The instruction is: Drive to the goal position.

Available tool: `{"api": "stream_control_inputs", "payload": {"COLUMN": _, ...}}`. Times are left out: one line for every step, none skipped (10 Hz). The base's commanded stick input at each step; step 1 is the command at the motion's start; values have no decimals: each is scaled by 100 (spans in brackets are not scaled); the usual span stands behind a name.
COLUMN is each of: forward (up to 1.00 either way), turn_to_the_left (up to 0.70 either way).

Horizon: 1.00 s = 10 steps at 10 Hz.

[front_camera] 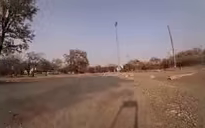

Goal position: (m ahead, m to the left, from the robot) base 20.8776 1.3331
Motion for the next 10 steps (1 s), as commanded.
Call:
{"api": "stream_control_inputs", "payload": {"forward": 70, "turn_to_the_left": 0}}
{"api": "stream_control_inputs", "payload": {"forward": 70, "turn_to_the_left": 0}}
{"api": "stream_control_inputs", "payload": {"forward": 70, "turn_to_the_left": 0}}
{"api": "stream_control_inputs", "payload": {"forward": 70, "turn_to_the_left": 0}}
{"api": "stream_control_inputs", "payload": {"forward": 70, "turn_to_the_left": 0}}
{"api": "stream_control_inputs", "payload": {"forward": 70, "turn_to_the_left": 0}}
{"api": "stream_control_inputs", "payload": {"forward": 70, "turn_to_the_left": 0}}
{"api": "stream_control_inputs", "payload": {"forward": 70, "turn_to_the_left": 0}}
{"api": "stream_control_inputs", "payload": {"forward": 70, "turn_to_the_left": 0}}
{"api": "stream_control_inputs", "payload": {"forward": 70, "turn_to_the_left": 0}}
